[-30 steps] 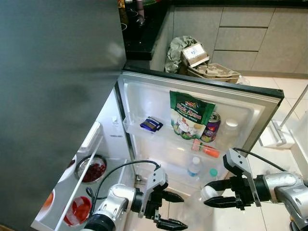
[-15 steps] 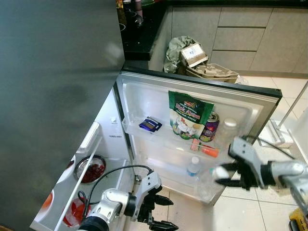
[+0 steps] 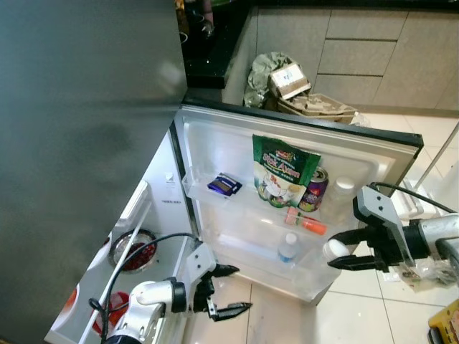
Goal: Restocking fridge
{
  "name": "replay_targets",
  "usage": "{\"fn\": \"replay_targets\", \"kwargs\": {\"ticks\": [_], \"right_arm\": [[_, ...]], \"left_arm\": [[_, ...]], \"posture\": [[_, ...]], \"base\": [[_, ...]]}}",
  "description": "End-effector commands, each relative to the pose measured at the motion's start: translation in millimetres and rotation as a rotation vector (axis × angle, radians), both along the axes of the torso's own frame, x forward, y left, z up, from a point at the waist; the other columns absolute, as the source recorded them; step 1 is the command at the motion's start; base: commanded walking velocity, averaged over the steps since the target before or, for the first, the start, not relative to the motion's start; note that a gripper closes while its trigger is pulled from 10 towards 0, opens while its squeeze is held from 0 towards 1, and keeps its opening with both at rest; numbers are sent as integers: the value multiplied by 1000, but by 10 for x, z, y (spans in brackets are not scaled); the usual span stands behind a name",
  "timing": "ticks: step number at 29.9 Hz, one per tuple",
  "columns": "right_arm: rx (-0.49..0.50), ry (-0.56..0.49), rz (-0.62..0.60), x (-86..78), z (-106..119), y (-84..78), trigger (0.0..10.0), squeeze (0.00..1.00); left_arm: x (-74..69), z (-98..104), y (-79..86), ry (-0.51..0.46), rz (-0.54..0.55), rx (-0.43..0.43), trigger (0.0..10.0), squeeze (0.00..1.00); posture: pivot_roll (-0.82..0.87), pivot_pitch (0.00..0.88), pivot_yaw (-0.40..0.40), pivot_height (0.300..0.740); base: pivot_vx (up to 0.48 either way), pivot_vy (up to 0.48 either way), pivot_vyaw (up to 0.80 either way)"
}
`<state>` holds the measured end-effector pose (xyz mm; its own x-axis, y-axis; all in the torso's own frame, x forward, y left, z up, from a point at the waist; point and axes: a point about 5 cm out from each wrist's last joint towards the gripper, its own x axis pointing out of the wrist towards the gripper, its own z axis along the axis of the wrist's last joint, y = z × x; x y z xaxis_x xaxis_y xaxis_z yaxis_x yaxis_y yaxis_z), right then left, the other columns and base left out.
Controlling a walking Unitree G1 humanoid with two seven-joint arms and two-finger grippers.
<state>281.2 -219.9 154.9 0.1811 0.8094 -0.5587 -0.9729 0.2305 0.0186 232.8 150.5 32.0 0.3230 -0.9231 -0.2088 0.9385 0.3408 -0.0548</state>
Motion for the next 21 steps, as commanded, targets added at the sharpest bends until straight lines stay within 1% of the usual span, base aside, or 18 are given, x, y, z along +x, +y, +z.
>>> {"fn": "replay_targets", "kwargs": {"ticks": [1, 2, 3, 6, 7, 10, 12, 13, 16, 17, 19, 21], "right_arm": [[16, -27, 25, 50, 147, 11, 0, 0], [16, -27, 25, 50, 147, 11, 0, 0], [33, -55, 31, 137, 250, 36, 0, 0], [42, -64, 33, 166, 286, 45, 0, 0], [62, -78, 42, 226, 325, 98, 0, 0], [62, -78, 42, 226, 325, 98, 0, 0], [93, -100, 57, 346, 366, 220, 0, 0], [93, -100, 57, 346, 366, 220, 0, 0], [123, -141, 46, 535, 399, 407, 0, 0], [123, -141, 46, 535, 399, 407, 0, 0], [124, -172, 25, 628, 424, 480, 0, 0], [124, -172, 25, 628, 424, 480, 0, 0]], "left_arm": [[-27, 69, 95, -53, 34, 7, 10000, 0], [-27, 69, 95, -53, 34, 7, 10000, 0], [-75, 101, 122, -82, 59, 8, 10000, 0], [-93, 109, 125, -90, 66, 9, 10000, 0], [-110, 109, 131, -97, 73, 16, 10000, 0], [-110, 109, 131, -97, 73, 16, 10000, 0], [-138, 106, 121, -106, 88, 22, 10000, 0], [-138, 106, 121, -106, 88, 22, 10000, 0], [-166, 101, 49, -119, 89, 24, 10000, 0], [-166, 101, 49, -119, 89, 24, 10000, 0], [-179, 108, 11, -123, 82, 24, 10000, 0], [-179, 108, 11, -123, 82, 24, 10000, 0]], "posture": [[-68, 0, -49, 740], [-68, 0, -49, 740], [-56, 0, -61, 740], [-46, 0, -68, 740], [-37, 0, -77, 740], [-37, 0, -77, 740], [-21, 0, -81, 740], [-21, 0, -81, 740], [-5, 0, -85, 740], [-5, 0, -85, 740], [4, 0, -85, 740], [4, 0, -85, 740]], "base": [[0, 0, 0], [0, 0, 0], [0, 0, 0], [0, 0, 0], [0, 0, 0], [0, 0, 0], [0, 0, 0], [0, 0, 0], [0, 0, 0], [0, 0, 0], [0, 0, 0], [0, 0, 0]]}}
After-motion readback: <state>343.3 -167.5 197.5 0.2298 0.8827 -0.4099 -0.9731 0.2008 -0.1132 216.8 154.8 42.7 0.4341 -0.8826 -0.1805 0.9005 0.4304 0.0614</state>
